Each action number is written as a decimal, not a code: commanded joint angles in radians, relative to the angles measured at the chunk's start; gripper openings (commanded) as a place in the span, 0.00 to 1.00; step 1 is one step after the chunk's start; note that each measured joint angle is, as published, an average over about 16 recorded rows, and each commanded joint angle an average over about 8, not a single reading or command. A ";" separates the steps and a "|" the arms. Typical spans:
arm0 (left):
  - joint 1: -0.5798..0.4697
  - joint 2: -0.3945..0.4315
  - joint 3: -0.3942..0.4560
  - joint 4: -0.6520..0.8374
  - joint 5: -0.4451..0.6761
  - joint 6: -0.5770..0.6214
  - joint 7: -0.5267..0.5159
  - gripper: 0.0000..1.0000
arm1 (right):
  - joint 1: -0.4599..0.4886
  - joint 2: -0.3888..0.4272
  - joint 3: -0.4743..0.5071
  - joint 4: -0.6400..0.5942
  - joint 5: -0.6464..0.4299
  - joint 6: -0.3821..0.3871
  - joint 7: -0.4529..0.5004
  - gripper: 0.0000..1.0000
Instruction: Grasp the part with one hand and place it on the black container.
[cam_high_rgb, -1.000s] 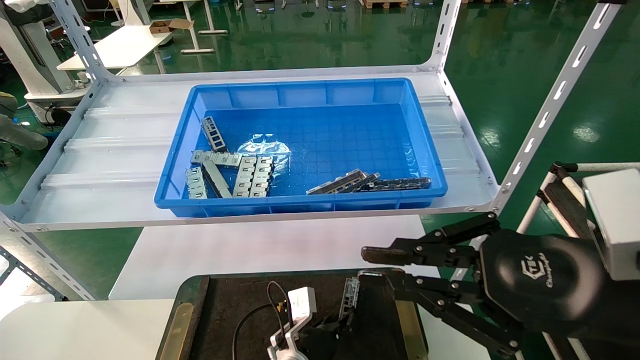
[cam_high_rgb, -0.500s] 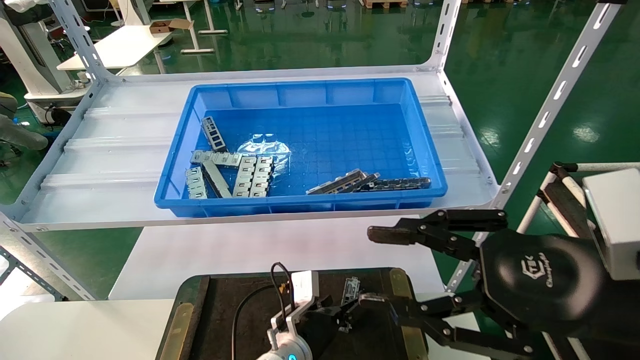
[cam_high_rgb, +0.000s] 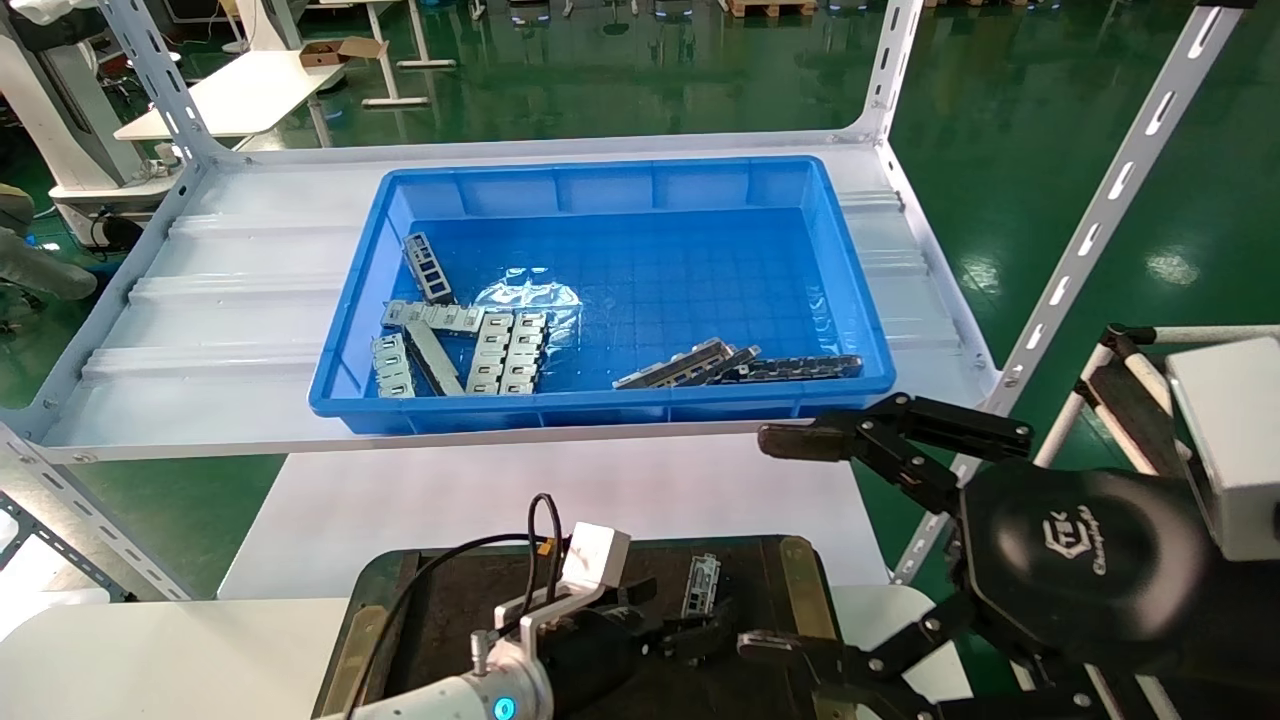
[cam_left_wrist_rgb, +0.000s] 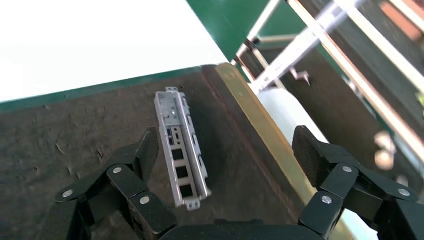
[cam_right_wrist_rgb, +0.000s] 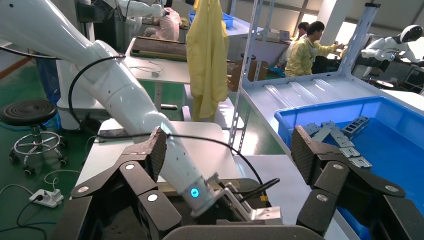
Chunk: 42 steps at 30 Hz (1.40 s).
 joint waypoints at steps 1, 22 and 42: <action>-0.007 -0.034 -0.011 -0.013 0.023 0.058 0.018 1.00 | 0.000 0.000 0.000 0.000 0.000 0.000 0.000 1.00; 0.038 -0.279 -0.316 0.026 -0.007 0.670 0.574 1.00 | 0.000 0.000 -0.001 0.000 0.001 0.001 -0.001 1.00; -0.064 -0.329 -0.357 0.256 -0.034 1.194 0.787 1.00 | 0.000 0.001 -0.002 0.000 0.002 0.001 -0.001 1.00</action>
